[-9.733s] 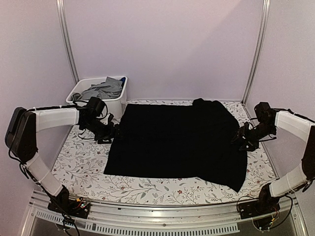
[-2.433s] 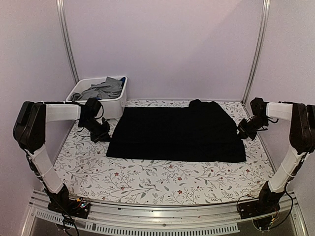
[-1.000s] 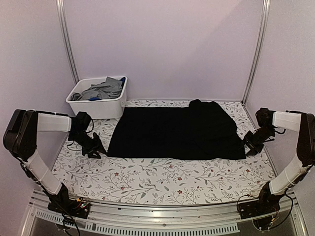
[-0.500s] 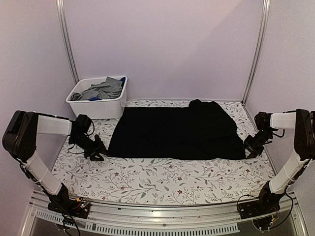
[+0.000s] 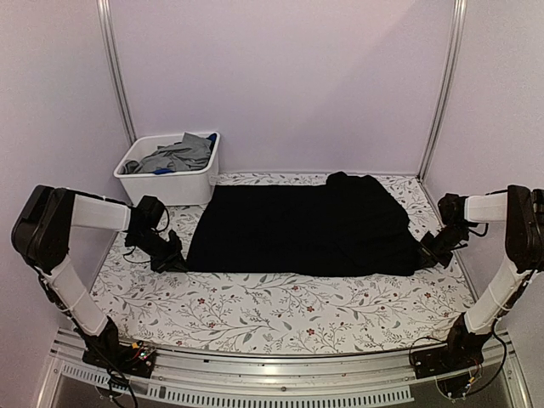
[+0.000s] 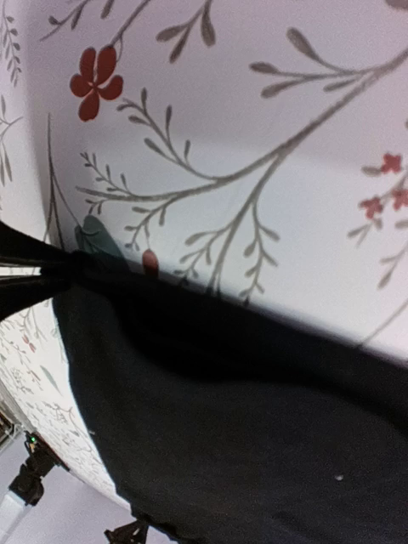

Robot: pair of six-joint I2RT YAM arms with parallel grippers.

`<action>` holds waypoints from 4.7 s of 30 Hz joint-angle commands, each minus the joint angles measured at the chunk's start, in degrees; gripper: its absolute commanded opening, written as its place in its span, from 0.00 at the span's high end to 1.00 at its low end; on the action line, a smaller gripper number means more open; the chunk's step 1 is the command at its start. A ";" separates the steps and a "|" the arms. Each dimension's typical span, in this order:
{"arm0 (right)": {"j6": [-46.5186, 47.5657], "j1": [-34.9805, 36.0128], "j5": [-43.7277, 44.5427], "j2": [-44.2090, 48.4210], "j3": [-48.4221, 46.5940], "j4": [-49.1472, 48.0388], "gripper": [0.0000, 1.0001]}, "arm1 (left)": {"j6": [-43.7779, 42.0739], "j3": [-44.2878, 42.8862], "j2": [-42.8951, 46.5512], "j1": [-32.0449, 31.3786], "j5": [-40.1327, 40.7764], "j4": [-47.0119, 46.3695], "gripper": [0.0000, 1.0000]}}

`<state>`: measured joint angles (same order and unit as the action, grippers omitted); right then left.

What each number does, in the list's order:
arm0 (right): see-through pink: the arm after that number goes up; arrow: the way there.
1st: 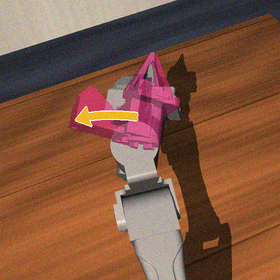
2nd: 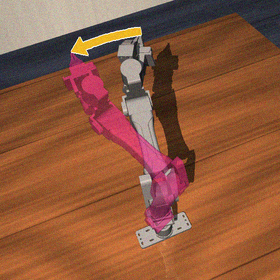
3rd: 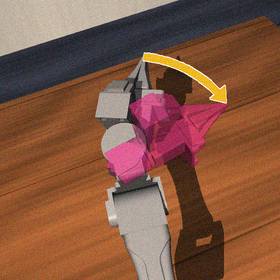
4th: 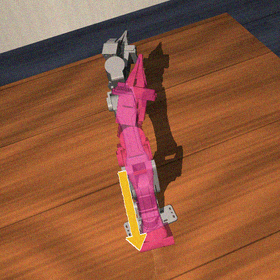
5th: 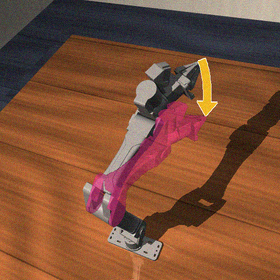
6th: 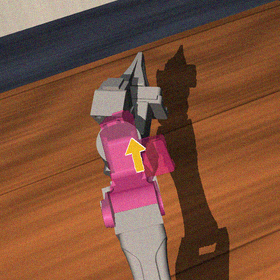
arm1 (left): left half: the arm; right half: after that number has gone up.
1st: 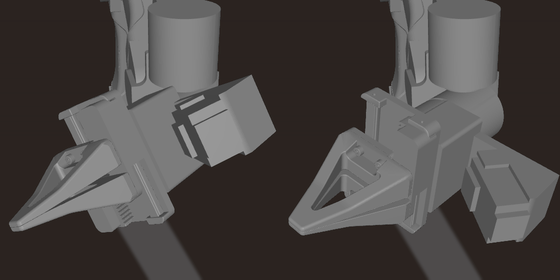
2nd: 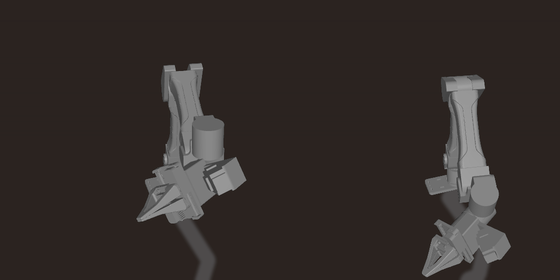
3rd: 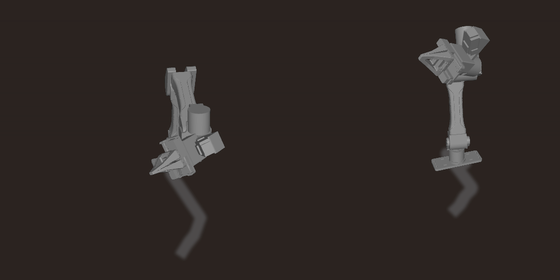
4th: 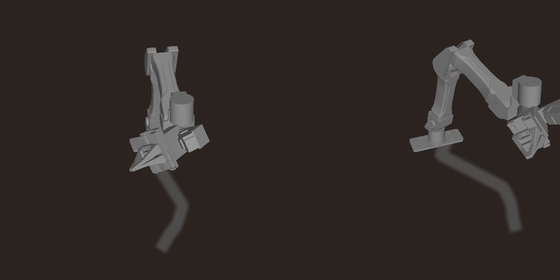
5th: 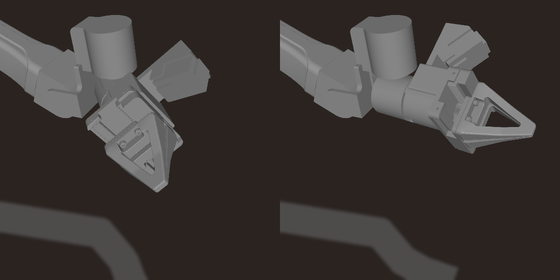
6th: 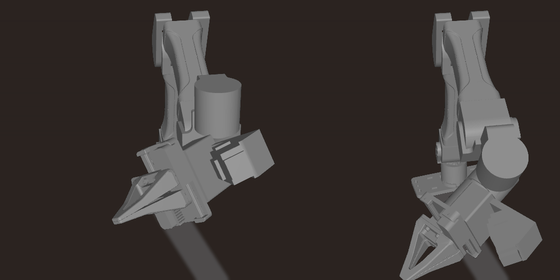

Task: Fold and stack the mixed laundry pile
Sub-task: Move the 1/3-folded T-shirt to the center of the board, then adjust the 1/3-folded T-shirt at the center of the board.

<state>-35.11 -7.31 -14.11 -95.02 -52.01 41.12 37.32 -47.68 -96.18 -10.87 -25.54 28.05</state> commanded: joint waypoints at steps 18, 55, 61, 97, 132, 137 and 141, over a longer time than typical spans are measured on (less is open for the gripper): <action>0.30 -0.25 -0.77 10.47 8.67 9.59 1.00 | -1.09 4.08 10.01 -0.55 11.48 16.35 1.00; 12.90 0.98 -17.83 3.68 -0.16 -3.52 0.62 | -24.46 -48.31 -23.67 -37.90 -5.28 -6.56 0.62; 14.59 0.99 -15.26 0.73 0.70 -5.02 0.64 | -26.91 -51.01 -29.62 -41.62 -3.83 -11.19 0.63; 14.50 0.98 -13.49 -2.37 1.78 -7.62 0.87 | -48.12 -56.30 -42.12 -51.38 5.35 -18.89 0.53; 13.74 0.98 -15.66 2.97 2.29 -6.12 1.00 | -46.85 -56.85 -41.60 -51.82 8.13 -20.79 1.00; 12.98 0.98 -17.96 5.08 0.74 -6.52 1.00 | -43.24 -50.38 -35.76 -50.33 8.65 -27.01 1.00; 11.50 1.07 -19.80 6.36 -2.45 -7.17 1.00 | -39.61 -47.29 -32.25 -48.16 8.09 -32.16 1.00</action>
<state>-22.04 -6.63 -31.07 -91.20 -50.50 34.81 -6.59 -96.97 -134.45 -61.76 -17.32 3.14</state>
